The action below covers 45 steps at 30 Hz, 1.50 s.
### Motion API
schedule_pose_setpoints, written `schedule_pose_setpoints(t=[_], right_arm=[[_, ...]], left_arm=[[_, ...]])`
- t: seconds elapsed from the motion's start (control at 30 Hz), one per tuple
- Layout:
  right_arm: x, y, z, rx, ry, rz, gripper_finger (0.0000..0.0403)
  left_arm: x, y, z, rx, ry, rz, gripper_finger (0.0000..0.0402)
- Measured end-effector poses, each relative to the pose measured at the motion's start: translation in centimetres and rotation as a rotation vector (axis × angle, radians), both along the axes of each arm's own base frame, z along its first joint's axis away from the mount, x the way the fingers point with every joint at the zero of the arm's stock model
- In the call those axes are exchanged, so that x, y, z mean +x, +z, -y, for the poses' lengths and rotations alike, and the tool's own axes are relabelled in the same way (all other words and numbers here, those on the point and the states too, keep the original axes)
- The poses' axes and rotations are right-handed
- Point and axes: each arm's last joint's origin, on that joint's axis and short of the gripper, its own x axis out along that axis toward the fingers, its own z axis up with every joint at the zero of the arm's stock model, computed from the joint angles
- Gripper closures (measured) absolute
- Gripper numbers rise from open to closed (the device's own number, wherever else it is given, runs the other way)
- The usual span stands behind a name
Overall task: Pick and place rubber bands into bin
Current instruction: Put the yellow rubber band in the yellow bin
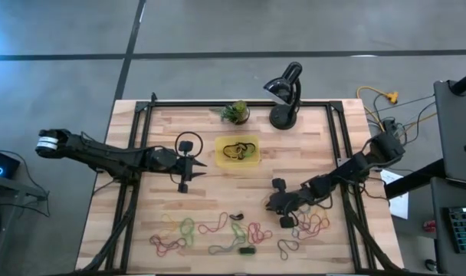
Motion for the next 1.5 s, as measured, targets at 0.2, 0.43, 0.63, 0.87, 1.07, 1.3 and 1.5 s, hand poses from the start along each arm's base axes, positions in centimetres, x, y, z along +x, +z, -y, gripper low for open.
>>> schedule_pose_setpoints(t=[0.2, 0.43, 0.63, 0.87, 1.07, 1.3, 1.5], right_arm=[[0.1, -0.1, 0.1, -0.009, -0.014, -0.015, 0.0351], [0.1, 0.0, 0.2, -0.051, 0.0, -0.015, 0.0393], [0.7, 0.6, 0.1, -0.143, 0.022, 0.017, 0.0394], [2.0, 3.3, -0.3, -0.247, 0.073, 0.111, 0.0394], [3.2, 6.2, -0.6, -0.412, 0.112, 0.216, 0.0394], [5.0, 8.9, 0.2, -0.649, 0.086, 0.283, 0.0394], [7.0, 10.7, 3.3, -0.704, 0.015, 0.295, 0.0394]], left_arm=[[0.0, 0.0, 0.0, 0.0, 0.0, 0.002, 0.0297], [0.1, -0.1, 0.0, -0.001, 0.001, -0.002, 0.0297], [0.1, -0.1, 0.0, -0.001, 0.001, -0.003, 0.0297], [0.1, -0.1, 0.0, -0.002, 0.002, -0.006, 0.0297], [0.1, -0.1, 0.0, -0.002, 0.002, -0.007, 0.0297], [0.1, -0.1, 0.0, -0.002, 0.002, -0.006, 0.0297], [0.1, -0.1, 0.0, -0.002, 0.002, -0.005, 0.0297]])
